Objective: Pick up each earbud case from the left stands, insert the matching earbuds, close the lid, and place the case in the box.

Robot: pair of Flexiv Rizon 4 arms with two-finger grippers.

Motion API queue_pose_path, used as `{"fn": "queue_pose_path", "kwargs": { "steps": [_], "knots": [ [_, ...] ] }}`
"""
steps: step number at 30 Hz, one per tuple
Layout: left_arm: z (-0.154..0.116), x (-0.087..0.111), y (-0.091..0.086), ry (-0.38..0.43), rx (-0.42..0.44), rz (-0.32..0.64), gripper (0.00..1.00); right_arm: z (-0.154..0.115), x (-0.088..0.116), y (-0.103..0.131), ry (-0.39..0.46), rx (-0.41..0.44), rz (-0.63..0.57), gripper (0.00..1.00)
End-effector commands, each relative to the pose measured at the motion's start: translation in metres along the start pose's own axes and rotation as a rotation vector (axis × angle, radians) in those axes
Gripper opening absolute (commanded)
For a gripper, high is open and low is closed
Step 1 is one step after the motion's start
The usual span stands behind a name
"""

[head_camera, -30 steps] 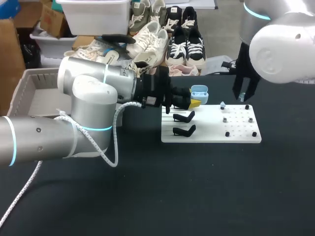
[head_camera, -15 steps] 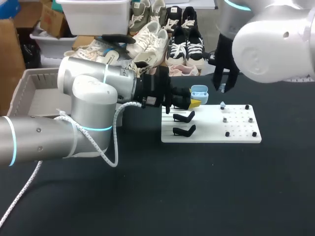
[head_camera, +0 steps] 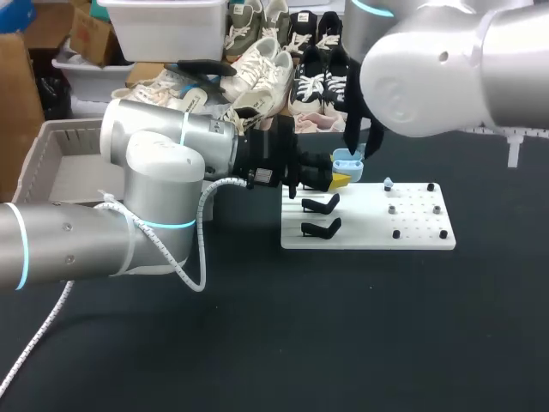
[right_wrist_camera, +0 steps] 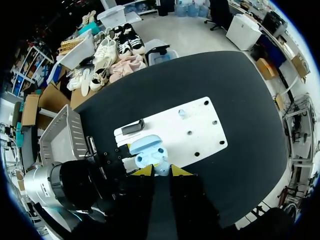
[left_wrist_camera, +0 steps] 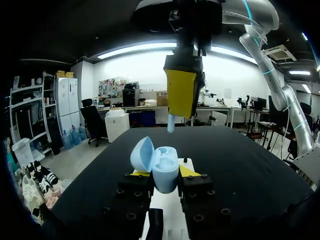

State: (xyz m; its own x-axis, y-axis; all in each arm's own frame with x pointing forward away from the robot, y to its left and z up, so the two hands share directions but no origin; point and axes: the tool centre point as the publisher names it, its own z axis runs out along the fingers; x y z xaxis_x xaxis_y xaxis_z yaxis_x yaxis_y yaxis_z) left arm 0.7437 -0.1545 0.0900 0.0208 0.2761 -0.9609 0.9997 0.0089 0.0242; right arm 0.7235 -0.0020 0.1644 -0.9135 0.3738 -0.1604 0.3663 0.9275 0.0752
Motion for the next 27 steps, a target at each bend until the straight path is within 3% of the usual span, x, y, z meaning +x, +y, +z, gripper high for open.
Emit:
{"fn": "queue_pose_path", "kwargs": {
  "steps": [1,27],
  "knots": [
    [0.000,0.000,-0.001,-0.001,-0.004,0.001,0.00,0.004,-0.004,0.006,0.013,0.009,-0.002,0.00],
    [0.000,0.000,-0.001,-0.001,-0.004,0.001,0.00,0.021,-0.005,0.008,0.049,0.030,-0.014,0.00]
  ]
}}
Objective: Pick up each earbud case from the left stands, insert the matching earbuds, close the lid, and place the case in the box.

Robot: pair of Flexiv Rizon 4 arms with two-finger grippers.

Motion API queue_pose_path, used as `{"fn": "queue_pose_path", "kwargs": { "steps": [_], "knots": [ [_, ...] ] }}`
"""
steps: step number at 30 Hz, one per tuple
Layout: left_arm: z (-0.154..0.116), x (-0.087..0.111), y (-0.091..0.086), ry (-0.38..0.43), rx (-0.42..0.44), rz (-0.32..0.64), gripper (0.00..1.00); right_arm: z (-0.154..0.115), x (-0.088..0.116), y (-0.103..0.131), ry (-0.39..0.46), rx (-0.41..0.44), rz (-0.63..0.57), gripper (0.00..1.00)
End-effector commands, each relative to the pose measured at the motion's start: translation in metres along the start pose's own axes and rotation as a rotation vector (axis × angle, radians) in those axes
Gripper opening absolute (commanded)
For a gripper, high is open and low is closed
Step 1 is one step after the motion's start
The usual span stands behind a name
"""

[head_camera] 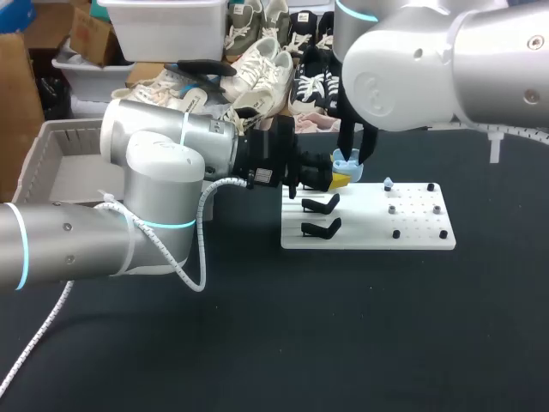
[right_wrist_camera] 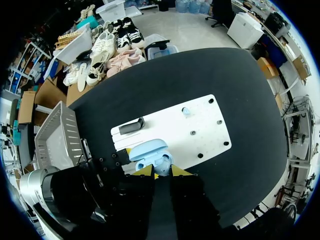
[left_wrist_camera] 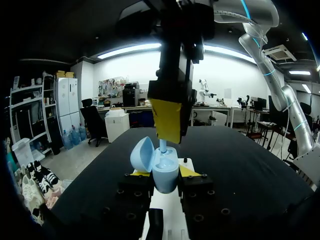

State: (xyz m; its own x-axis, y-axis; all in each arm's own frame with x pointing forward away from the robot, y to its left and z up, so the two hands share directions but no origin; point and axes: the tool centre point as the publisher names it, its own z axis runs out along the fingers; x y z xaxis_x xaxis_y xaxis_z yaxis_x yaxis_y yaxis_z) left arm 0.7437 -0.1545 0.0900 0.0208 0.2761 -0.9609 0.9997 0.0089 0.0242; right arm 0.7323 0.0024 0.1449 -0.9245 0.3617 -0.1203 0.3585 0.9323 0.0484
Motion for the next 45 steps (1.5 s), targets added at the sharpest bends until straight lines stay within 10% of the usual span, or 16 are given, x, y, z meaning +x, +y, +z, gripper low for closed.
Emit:
{"fn": "queue_pose_path", "kwargs": {
  "steps": [1,45],
  "knots": [
    [0.0000,0.0003,-0.0009,-0.001,-0.004,0.001,0.00,0.0006,-0.0019,0.0022,0.009,0.004,-0.002,0.00],
    [0.0000,0.0003,-0.0009,-0.001,-0.004,0.001,0.00,0.0066,0.0023,-0.0007,0.028,0.000,0.000,0.00]
  ]
}}
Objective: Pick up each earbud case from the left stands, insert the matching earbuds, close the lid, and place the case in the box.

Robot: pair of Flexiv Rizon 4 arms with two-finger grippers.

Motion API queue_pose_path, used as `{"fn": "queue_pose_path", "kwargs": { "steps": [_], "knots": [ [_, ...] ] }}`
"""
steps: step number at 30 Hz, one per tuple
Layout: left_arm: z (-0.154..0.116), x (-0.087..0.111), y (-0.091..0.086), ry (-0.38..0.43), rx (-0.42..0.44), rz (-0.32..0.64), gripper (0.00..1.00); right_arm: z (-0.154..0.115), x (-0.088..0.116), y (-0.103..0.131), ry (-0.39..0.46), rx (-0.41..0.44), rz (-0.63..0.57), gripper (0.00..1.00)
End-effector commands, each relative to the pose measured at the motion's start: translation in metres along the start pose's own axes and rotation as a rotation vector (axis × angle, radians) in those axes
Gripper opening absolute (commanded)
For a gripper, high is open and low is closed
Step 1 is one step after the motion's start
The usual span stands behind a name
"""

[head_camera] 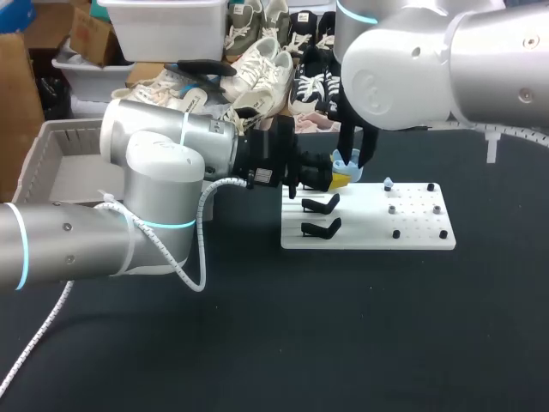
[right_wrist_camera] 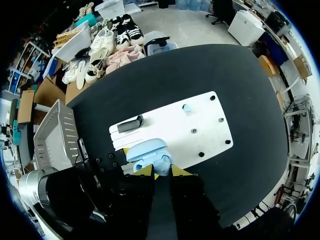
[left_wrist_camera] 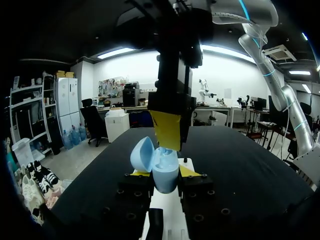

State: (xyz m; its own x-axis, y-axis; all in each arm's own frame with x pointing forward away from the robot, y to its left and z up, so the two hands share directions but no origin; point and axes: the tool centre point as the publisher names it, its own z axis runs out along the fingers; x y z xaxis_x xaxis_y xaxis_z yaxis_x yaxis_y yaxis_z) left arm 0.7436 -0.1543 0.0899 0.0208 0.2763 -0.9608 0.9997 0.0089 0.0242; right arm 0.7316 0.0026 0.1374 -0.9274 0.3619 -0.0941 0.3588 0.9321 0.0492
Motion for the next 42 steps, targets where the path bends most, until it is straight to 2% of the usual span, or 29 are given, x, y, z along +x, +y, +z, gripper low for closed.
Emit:
{"fn": "queue_pose_path", "kwargs": {
  "steps": [1,42],
  "knots": [
    [0.0001,0.0002,-0.0008,-0.001,-0.004,0.001,0.00,-0.0007,0.0007,-0.0003,0.001,0.000,0.000,0.00],
    [0.0001,0.0002,-0.0008,-0.001,-0.004,0.001,0.00,0.0052,-0.0005,0.0013,0.003,0.009,-0.002,0.00]
  ]
}}
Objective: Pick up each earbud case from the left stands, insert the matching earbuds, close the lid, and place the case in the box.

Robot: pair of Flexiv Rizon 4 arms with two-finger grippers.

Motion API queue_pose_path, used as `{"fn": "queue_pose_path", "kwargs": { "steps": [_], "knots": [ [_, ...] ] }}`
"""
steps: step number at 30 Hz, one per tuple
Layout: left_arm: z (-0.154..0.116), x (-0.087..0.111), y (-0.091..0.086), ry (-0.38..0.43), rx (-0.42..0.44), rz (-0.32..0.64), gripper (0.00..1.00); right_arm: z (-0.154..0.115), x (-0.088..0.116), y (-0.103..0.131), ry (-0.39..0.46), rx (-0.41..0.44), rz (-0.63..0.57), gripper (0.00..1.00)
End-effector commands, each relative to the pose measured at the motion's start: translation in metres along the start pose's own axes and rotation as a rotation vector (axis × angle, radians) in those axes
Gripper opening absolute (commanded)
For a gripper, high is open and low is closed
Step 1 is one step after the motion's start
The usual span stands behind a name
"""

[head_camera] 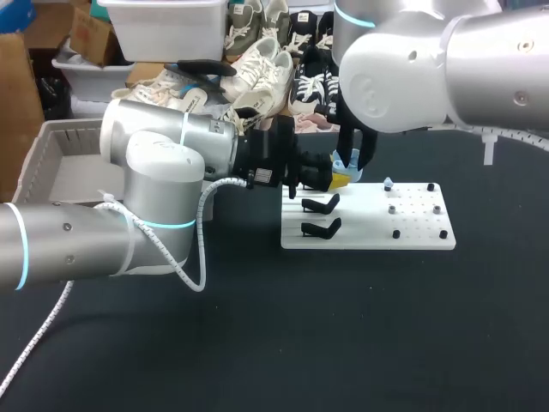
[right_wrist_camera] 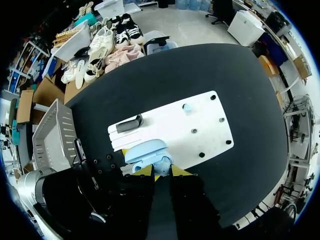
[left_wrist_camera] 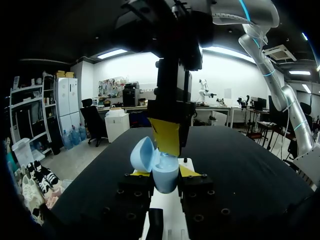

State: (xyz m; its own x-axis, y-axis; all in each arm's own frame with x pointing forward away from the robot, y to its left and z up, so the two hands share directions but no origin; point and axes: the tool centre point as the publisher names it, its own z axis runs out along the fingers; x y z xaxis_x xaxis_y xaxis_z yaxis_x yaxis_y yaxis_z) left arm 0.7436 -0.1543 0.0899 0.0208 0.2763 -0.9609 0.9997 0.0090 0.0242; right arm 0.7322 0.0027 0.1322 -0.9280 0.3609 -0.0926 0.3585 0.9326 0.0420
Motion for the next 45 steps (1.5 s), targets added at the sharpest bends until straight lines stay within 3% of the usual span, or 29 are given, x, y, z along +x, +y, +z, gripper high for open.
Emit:
{"fn": "queue_pose_path", "kwargs": {
  "steps": [1,16,21,24,36,45],
  "knots": [
    [0.000,0.000,-0.001,-0.001,-0.004,0.001,0.00,0.000,-0.001,0.002,0.001,0.001,-0.002,0.00],
    [0.000,0.000,-0.001,-0.001,-0.004,0.001,0.00,0.000,-0.001,0.003,-0.001,0.004,-0.009,0.00],
    [0.000,0.000,-0.001,-0.001,-0.004,0.001,0.00,-0.001,0.000,0.005,-0.012,0.003,-0.016,0.25],
    [0.000,0.000,-0.001,-0.001,-0.004,0.001,0.00,-0.003,0.001,0.006,-0.020,0.007,-0.022,0.31],
    [0.000,0.000,-0.001,-0.001,-0.004,0.001,0.00,-0.009,0.005,0.001,-0.030,-0.001,-0.022,0.31],
    [0.000,0.000,-0.001,-0.001,-0.004,0.001,0.00,-0.039,0.006,-0.028,-0.146,-0.026,-0.027,0.33]
  ]
}}
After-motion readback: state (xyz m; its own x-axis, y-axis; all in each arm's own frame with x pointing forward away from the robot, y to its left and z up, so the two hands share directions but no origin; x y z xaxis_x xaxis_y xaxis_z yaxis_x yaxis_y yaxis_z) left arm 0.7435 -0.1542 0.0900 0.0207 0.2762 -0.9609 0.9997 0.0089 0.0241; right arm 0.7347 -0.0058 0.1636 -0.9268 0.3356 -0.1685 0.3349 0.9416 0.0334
